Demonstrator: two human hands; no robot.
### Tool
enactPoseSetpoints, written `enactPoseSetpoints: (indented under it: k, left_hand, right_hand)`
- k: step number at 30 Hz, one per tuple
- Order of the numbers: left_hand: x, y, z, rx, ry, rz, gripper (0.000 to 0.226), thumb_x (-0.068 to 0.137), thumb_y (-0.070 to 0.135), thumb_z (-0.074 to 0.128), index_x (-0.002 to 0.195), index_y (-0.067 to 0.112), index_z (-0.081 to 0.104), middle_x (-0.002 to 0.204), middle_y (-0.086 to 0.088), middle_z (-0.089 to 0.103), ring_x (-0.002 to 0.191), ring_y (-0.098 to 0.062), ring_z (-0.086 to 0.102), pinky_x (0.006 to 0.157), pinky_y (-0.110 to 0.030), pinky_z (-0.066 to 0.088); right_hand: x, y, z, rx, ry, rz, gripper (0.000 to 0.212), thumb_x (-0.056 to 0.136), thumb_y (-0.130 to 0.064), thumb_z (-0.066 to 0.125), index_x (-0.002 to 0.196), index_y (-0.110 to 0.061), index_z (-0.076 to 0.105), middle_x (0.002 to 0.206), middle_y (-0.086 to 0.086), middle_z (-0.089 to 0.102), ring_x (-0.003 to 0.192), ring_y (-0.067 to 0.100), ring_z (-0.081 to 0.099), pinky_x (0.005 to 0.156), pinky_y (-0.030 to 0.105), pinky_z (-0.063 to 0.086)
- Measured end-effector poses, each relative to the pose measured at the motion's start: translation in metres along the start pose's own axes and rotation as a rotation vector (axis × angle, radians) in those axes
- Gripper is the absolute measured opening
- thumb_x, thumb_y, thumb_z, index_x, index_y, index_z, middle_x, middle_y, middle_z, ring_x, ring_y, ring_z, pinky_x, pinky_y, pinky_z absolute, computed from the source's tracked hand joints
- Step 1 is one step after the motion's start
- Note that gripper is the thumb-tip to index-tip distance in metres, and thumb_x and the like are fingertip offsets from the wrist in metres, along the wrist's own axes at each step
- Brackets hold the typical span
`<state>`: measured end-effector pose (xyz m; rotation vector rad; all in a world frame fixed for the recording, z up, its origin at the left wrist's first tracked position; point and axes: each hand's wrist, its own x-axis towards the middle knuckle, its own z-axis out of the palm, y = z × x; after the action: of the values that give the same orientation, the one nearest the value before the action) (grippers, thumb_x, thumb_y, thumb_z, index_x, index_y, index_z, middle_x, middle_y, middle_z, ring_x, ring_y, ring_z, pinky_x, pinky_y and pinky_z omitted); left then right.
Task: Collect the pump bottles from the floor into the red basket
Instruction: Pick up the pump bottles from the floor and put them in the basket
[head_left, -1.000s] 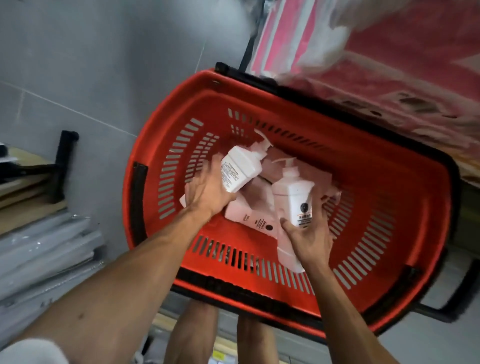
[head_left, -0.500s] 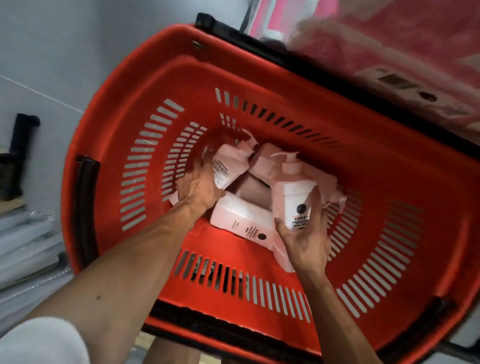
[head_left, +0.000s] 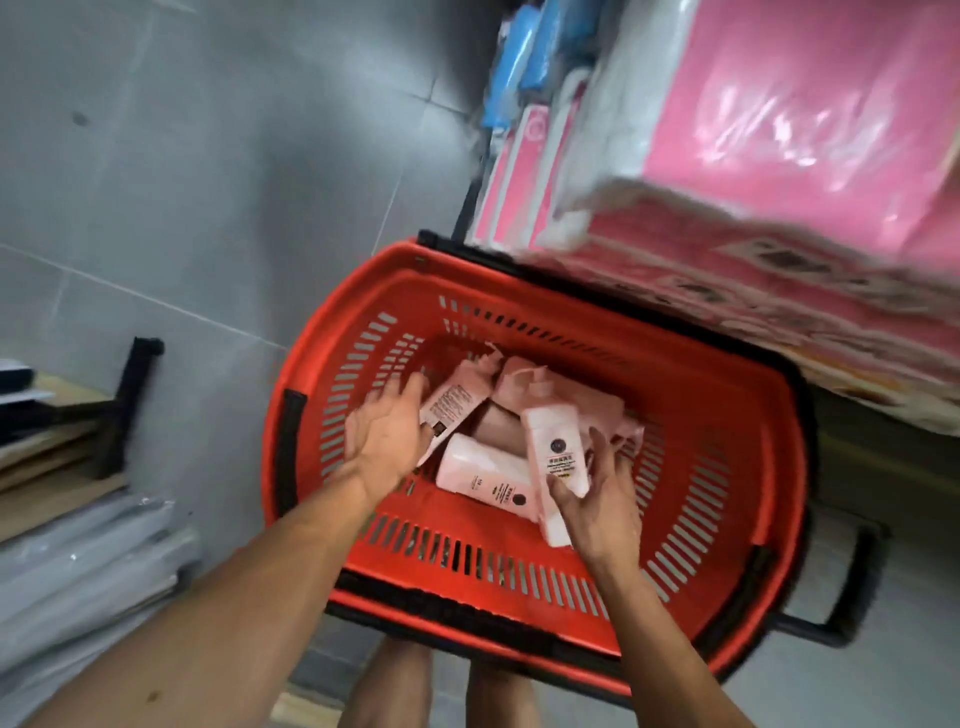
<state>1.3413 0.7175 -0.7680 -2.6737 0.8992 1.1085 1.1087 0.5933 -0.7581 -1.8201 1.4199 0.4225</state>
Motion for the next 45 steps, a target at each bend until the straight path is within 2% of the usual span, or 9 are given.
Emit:
enactPoseSetpoints:
  k: [5, 9, 15, 23, 28, 32, 36, 39, 45]
  left_hand:
    - [-0.064, 0.024, -0.076, 0.026, 0.061, 0.092, 0.046, 0.091, 0.044, 0.064, 0.130, 0.028, 0.045, 0.125, -0.004, 0.054, 0.114, -0.032, 0.057, 0.082, -0.044, 0.051]
    - [-0.124, 0.053, -0.131, 0.104, 0.036, 0.172, 0.049, 0.090, 0.042, 0.066, 0.132, 0.026, 0.047, 0.130, -0.004, 0.048, 0.122, -0.029, 0.048, 0.097, -0.048, 0.045]
    - [-0.216, 0.089, -0.196, 0.197, 0.066, 0.285, 0.050, 0.089, 0.036, 0.064, 0.135, 0.029, 0.046, 0.130, -0.001, 0.045, 0.124, -0.026, 0.043, 0.105, -0.046, 0.038]
    - [-0.329, 0.137, -0.252, 0.310, 0.072, 0.464, 0.056, 0.093, 0.036, 0.062, 0.144, 0.027, 0.040, 0.138, 0.000, 0.043, 0.127, -0.025, 0.042, 0.107, -0.042, 0.034]
    - [-0.373, 0.165, -0.270, 0.420, 0.083, 0.674, 0.053, 0.094, 0.039, 0.056, 0.143, 0.028, 0.040, 0.139, 0.000, 0.044, 0.126, -0.027, 0.044, 0.100, -0.043, 0.039]
    - [-0.393, 0.184, -0.282, 0.482, 0.099, 0.851, 0.052, 0.093, 0.038, 0.057, 0.141, 0.030, 0.040, 0.135, 0.001, 0.046, 0.122, -0.026, 0.045, 0.096, -0.043, 0.040]
    - [-0.408, 0.214, -0.289, 0.529, 0.091, 1.007, 0.048, 0.094, 0.039, 0.057, 0.139, 0.032, 0.042, 0.133, 0.003, 0.047, 0.123, -0.025, 0.046, 0.095, -0.042, 0.041]
    - [-0.429, 0.244, -0.290, 0.553, 0.099, 1.128, 0.051, 0.093, 0.041, 0.059, 0.139, 0.032, 0.042, 0.132, 0.003, 0.049, 0.124, -0.025, 0.048, 0.096, -0.042, 0.042]
    - [-0.479, 0.302, -0.284, 0.577, 0.118, 1.325, 0.052, 0.089, 0.038, 0.061, 0.139, 0.035, 0.046, 0.131, 0.003, 0.051, 0.124, -0.025, 0.049, 0.096, -0.043, 0.043]
  right_hand:
    - [-0.043, -0.041, -0.070, -0.039, -0.092, -0.004, 0.064, 0.078, -0.050, 0.063, 0.137, -0.031, 0.050, 0.128, 0.002, 0.063, 0.116, 0.028, 0.062, 0.086, 0.040, 0.052]
    - [-0.086, -0.069, -0.131, -0.071, -0.121, 0.001, 0.050, 0.082, -0.043, 0.070, 0.129, -0.029, 0.059, 0.124, 0.001, 0.069, 0.115, 0.027, 0.064, 0.087, 0.038, 0.049]
    - [-0.165, -0.089, -0.207, -0.130, -0.079, -0.041, 0.042, 0.081, -0.055, 0.070, 0.114, -0.032, 0.060, 0.113, -0.006, 0.071, 0.108, 0.022, 0.067, 0.085, 0.040, 0.054]
    - [-0.291, -0.078, -0.277, -0.252, 0.004, -0.056, 0.042, 0.085, -0.051, 0.063, 0.120, -0.030, 0.057, 0.120, -0.002, 0.064, 0.115, 0.023, 0.061, 0.086, 0.039, 0.053]
    - [-0.362, -0.066, -0.299, -0.117, 0.059, 0.101, 0.044, 0.080, -0.049, 0.063, 0.121, -0.034, 0.056, 0.122, -0.005, 0.064, 0.117, 0.022, 0.060, 0.092, 0.039, 0.052]
    - [-0.410, -0.062, -0.311, 0.048, 0.181, 0.184, 0.042, 0.078, -0.048, 0.066, 0.118, -0.036, 0.058, 0.113, -0.009, 0.066, 0.110, 0.021, 0.063, 0.088, 0.038, 0.052]
    - [-0.443, -0.050, -0.323, 0.149, 0.327, 0.258, 0.038, 0.081, -0.044, 0.065, 0.118, -0.034, 0.059, 0.120, -0.007, 0.065, 0.115, 0.021, 0.061, 0.090, 0.036, 0.051]
    - [-0.466, -0.036, -0.328, 0.213, 0.410, 0.336, 0.037, 0.085, -0.037, 0.064, 0.121, -0.031, 0.059, 0.125, -0.004, 0.063, 0.117, 0.024, 0.060, 0.083, 0.034, 0.044]
    - [-0.510, 0.002, -0.337, 0.336, 0.530, 0.459, 0.039, 0.086, -0.037, 0.065, 0.123, -0.031, 0.058, 0.121, 0.000, 0.064, 0.115, 0.027, 0.061, 0.092, 0.038, 0.051]
